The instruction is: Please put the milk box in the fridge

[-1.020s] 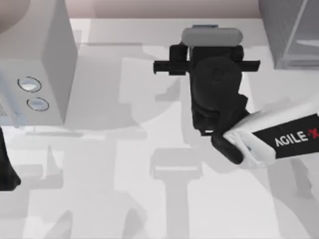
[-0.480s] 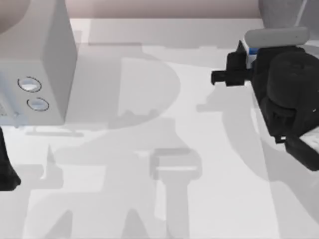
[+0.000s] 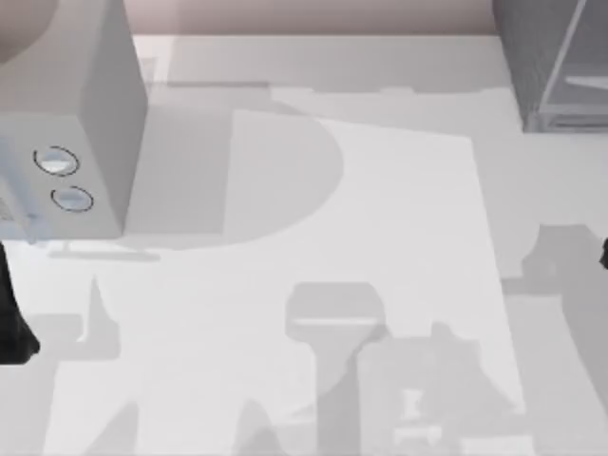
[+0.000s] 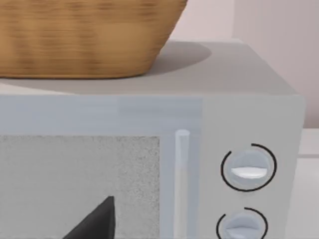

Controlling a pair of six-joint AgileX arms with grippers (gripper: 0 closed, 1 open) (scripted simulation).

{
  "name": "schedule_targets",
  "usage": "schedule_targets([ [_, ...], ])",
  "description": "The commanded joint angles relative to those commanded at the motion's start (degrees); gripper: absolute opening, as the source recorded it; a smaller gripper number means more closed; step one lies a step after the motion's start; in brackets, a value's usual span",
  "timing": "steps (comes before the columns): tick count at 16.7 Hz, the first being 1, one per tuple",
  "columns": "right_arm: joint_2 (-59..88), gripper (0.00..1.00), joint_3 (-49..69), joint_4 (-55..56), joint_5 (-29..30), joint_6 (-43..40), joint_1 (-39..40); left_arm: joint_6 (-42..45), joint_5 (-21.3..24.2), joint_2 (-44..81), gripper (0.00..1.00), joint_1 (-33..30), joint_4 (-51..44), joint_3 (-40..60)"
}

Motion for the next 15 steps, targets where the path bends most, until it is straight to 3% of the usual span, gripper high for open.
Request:
schedule_targets([
  [8,-39.04,0.00,-13.77,-17.54,-10.36,-2.20,-11.90,0.00,0.00,0.00,1.00,0.00,0.00,0.00],
  [15,-46.22,0.00,-14.56,-21.03,-11.92,-3.08,-14.17,0.00,0.00,0.00,1.00,0.00,0.00,0.00],
])
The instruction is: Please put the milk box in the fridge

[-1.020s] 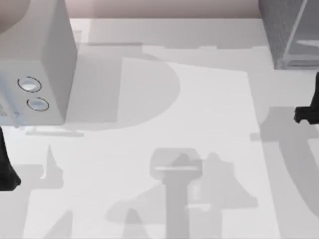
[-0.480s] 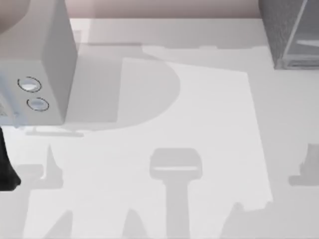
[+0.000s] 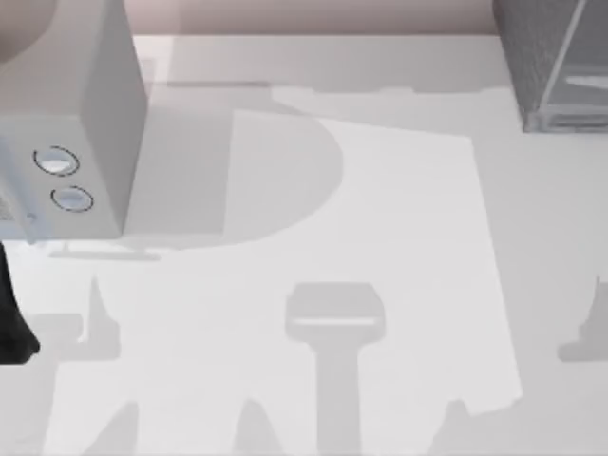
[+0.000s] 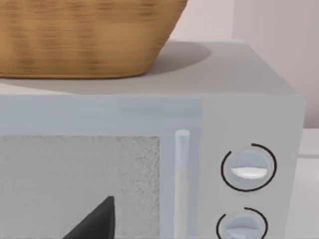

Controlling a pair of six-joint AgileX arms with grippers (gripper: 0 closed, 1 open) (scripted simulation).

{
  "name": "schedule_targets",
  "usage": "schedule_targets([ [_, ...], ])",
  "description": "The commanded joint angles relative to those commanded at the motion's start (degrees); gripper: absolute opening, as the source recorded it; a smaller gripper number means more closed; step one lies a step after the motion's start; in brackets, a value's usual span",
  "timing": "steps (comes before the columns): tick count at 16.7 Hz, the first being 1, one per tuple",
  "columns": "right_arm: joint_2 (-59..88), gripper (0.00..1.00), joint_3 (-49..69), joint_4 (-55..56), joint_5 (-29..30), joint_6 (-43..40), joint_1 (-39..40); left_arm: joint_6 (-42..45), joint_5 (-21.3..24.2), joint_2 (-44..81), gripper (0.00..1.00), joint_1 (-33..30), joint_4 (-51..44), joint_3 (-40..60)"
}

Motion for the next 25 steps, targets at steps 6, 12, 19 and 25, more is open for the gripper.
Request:
schedule_targets([
  [6,3.77,0.00,2.44,2.94,-0.80,0.26,-0.22,0.00,0.00,0.00,1.00,0.00,0.00,0.00],
  [12,27.31,0.00,14.76,18.13,-4.63,0.53,-3.25,0.00,0.00,0.00,1.00,0.00,0.00,0.00],
  [19,74.67,0.00,34.14,42.05,-9.76,0.72,-8.99,0.00,0.00,0.00,1.00,0.00,0.00,0.00],
  [25,109.75,0.00,48.72,59.98,-13.14,0.86,-13.63,0.00,0.00,0.00,1.00,0.00,0.00,0.00],
])
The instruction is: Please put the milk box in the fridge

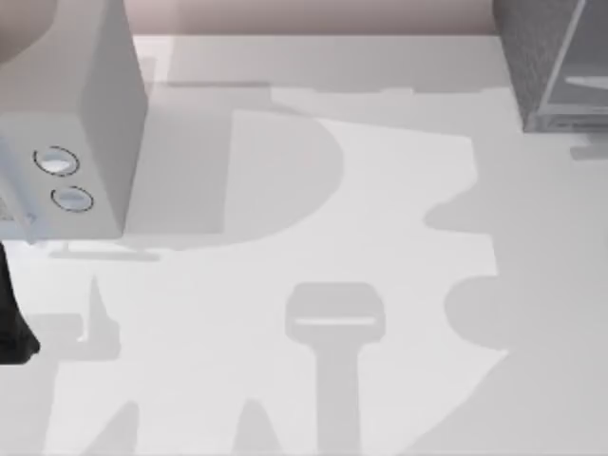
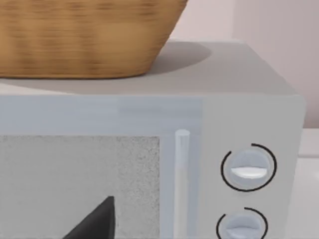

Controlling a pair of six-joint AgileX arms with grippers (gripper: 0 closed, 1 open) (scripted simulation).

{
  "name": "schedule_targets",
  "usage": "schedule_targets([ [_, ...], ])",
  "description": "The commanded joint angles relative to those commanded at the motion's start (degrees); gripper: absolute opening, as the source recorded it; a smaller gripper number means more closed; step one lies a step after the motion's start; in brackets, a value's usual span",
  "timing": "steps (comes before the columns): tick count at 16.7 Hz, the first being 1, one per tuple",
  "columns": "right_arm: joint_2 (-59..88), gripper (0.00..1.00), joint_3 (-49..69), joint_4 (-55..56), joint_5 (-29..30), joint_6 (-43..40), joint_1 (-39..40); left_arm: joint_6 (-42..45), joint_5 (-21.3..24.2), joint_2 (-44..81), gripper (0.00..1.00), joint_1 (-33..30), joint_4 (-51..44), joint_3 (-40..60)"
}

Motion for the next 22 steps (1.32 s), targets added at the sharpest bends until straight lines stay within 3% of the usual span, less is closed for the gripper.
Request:
schedule_targets([
  [5,13.61,0.00,6.60,8.09,-1.41,0.04,-2.16,0.00,0.00,0.00,1.00,0.00,0.00,0.00],
  [12,14.80,0.00,7.06,8.58,-1.47,0.14,-2.07,0.00,0.00,0.00,1.00,0.00,0.00,0.00],
  [16,18.47,0.00,13.49,4.74,-0.20,0.38,-2.24,0.00,0.00,0.00,1.00,0.00,0.00,0.00],
  [22,26.84,0.00,34.82,-6.91,1.44,0.17,-0.24,0.00,0.00,0.00,1.00,0.00,0.00,0.00],
])
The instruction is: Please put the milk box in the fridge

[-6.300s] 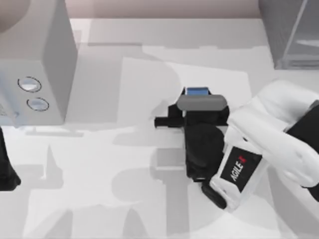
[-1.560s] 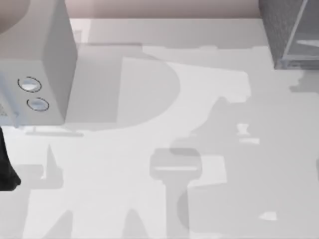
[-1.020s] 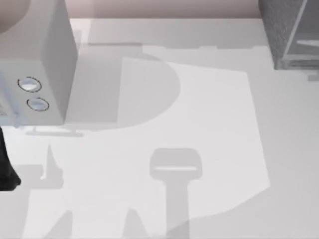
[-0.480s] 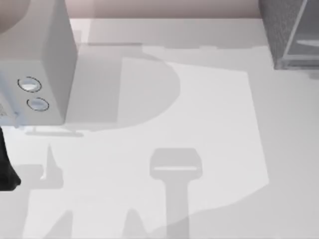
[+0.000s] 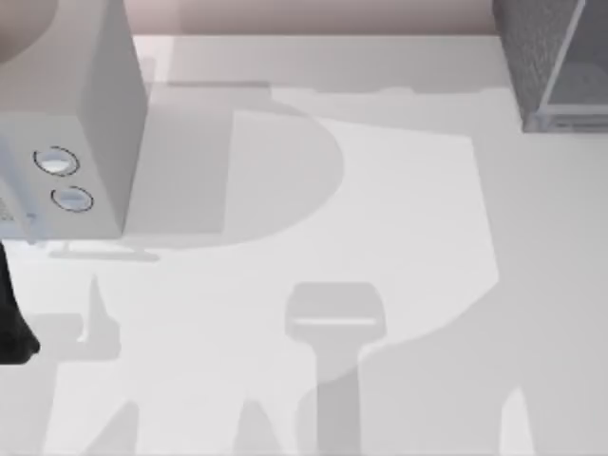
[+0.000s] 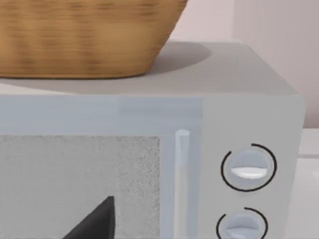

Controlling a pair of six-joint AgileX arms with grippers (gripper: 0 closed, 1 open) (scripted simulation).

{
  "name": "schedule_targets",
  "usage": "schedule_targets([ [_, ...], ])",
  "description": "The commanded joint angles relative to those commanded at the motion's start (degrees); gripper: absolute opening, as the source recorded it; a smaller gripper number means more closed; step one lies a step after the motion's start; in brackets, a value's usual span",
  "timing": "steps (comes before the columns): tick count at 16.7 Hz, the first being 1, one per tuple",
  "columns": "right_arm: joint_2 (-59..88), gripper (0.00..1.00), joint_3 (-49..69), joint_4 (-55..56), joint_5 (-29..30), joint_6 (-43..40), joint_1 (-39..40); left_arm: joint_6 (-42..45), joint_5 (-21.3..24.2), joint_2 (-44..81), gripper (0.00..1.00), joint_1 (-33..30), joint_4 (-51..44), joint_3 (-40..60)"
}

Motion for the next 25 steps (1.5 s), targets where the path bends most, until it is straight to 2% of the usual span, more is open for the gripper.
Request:
schedule_targets([
  [4,2.81,0.00,7.98,-5.35,0.45,-0.19,1.34,0.00,0.00,0.00,1.00,0.00,0.00,0.00],
  [9,2.99,0.00,8.46,-5.74,0.48,-0.20,1.43,0.00,0.00,0.00,1.00,0.00,0.00,0.00],
  [22,2.99,0.98,8.46,-5.74,0.48,-0.20,1.43,0.00,0.00,0.00,1.00,0.00,0.00,0.00],
  [25,2.99,1.00,8.46,-5.74,0.48,-0.20,1.43,0.00,0.00,0.00,1.00,0.00,0.00,0.00],
])
